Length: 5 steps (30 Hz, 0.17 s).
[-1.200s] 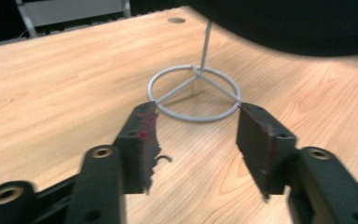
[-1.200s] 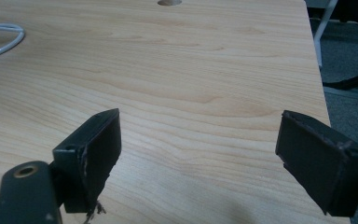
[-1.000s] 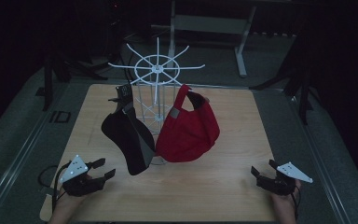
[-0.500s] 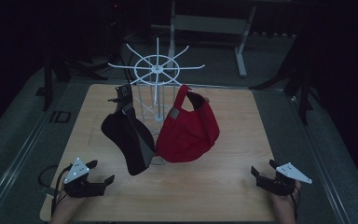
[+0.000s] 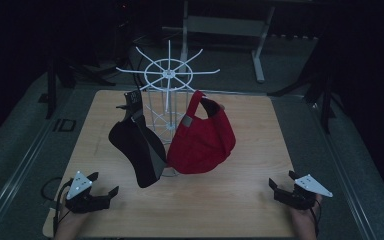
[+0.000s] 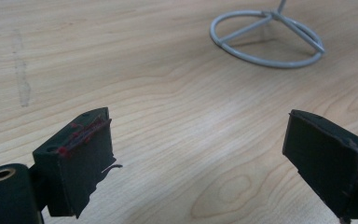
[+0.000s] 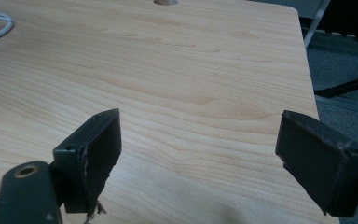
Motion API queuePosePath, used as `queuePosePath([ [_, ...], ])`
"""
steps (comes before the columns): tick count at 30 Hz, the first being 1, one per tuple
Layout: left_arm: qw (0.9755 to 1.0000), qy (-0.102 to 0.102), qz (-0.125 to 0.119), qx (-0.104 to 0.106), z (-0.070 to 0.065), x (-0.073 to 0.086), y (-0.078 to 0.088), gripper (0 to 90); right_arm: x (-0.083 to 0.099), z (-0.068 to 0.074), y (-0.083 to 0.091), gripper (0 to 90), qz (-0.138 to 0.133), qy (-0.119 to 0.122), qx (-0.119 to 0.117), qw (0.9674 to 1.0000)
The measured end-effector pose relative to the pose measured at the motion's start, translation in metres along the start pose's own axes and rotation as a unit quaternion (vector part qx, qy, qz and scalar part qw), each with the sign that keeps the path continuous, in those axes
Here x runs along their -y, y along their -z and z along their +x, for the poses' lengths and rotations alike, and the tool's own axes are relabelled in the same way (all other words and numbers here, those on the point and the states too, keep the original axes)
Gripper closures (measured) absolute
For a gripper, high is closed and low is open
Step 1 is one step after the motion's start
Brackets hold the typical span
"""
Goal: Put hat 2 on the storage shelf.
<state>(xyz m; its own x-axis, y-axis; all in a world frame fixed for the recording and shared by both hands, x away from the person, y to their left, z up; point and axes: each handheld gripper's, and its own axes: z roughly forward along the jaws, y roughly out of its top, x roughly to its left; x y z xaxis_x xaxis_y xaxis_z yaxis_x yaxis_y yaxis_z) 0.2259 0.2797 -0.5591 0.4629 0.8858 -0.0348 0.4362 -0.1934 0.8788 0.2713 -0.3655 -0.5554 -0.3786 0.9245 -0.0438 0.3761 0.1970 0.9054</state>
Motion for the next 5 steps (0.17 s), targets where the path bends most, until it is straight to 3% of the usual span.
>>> queuePosePath([
  [5,1.0,0.007,-0.005,-0.002,0.0011,0.0015,0.0008,9.0,-0.0003,0.0011,-0.0008,14.2,0.005,0.005,0.002,1.0],
])
